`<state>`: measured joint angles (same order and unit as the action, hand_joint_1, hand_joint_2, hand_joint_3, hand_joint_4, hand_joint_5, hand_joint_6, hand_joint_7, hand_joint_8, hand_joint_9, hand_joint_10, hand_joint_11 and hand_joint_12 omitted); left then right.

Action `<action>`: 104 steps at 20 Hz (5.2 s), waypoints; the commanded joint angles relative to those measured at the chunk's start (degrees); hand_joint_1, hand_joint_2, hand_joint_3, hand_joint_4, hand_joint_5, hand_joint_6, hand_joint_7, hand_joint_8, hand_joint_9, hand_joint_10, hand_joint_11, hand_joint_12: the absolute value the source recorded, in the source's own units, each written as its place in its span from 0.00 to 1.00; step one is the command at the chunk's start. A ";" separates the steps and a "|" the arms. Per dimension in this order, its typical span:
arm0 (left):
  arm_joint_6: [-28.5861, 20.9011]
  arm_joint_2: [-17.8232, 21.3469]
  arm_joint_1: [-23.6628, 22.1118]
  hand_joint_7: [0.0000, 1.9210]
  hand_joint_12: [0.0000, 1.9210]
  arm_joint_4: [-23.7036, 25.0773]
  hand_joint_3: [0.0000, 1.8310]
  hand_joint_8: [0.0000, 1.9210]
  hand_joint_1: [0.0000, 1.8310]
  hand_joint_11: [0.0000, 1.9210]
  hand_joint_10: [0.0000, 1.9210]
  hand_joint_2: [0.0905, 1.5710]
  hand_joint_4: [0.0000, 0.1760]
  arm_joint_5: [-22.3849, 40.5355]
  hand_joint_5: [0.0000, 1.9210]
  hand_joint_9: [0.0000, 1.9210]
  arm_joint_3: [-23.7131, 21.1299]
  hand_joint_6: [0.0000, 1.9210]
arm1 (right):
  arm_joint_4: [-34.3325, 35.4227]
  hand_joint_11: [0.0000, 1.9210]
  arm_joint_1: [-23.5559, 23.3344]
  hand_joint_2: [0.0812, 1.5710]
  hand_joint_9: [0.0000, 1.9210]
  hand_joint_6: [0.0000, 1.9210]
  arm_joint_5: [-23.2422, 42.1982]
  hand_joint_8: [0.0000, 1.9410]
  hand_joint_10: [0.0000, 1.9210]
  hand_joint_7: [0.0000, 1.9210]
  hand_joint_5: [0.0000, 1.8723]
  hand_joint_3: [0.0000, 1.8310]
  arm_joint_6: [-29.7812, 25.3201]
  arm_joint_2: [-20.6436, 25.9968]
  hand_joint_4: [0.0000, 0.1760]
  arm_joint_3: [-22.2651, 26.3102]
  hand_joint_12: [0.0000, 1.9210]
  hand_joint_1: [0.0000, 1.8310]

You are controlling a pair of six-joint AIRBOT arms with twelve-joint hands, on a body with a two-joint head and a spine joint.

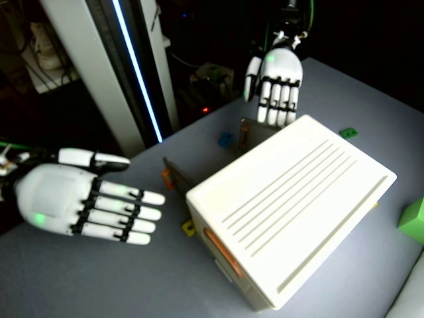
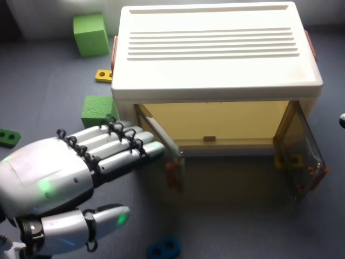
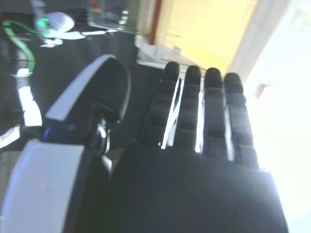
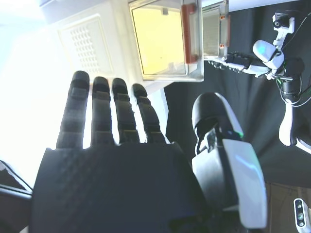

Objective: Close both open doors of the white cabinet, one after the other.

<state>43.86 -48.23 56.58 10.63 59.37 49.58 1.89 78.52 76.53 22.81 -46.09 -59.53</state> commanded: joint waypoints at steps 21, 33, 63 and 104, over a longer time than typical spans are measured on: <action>-1.86 -4.91 -7.63 0.00 0.00 3.49 0.08 0.00 0.00 0.01 0.00 1.00 0.00 1.66 0.00 0.00 3.52 0.00 | 0.43 0.02 -0.28 0.86 0.00 0.00 6.71 0.00 0.00 0.00 0.02 0.00 -0.29 -0.29 0.00 -0.19 0.00 0.00; 0.67 2.10 2.03 0.00 0.03 -4.10 0.12 0.00 0.00 0.04 0.00 1.00 0.00 7.09 0.02 0.01 -1.37 0.00 | -4.76 0.00 -2.63 0.88 0.00 0.00 5.69 0.00 0.00 0.00 0.00 0.01 -0.81 -0.31 0.00 0.46 0.00 0.00; 8.32 6.16 14.52 0.00 0.12 -20.86 0.06 0.00 0.00 0.00 0.00 1.00 0.00 22.34 0.00 0.00 -5.50 0.00 | -16.21 0.00 -13.54 0.91 0.00 0.00 -0.17 0.00 0.00 0.00 0.00 0.00 -2.19 -4.97 0.00 -0.71 0.00 0.00; 7.79 5.68 16.03 0.00 0.13 -21.30 0.06 0.00 0.00 0.00 0.00 1.00 0.00 23.42 0.01 0.00 -5.87 0.00 | -20.48 0.00 -21.94 0.94 0.00 0.00 -2.66 0.00 0.00 0.00 0.00 0.00 -6.30 -8.99 0.00 -3.42 0.00 0.00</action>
<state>52.01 -42.41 72.69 -10.61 75.61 43.75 -20.34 57.17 67.13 16.60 -54.72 -62.61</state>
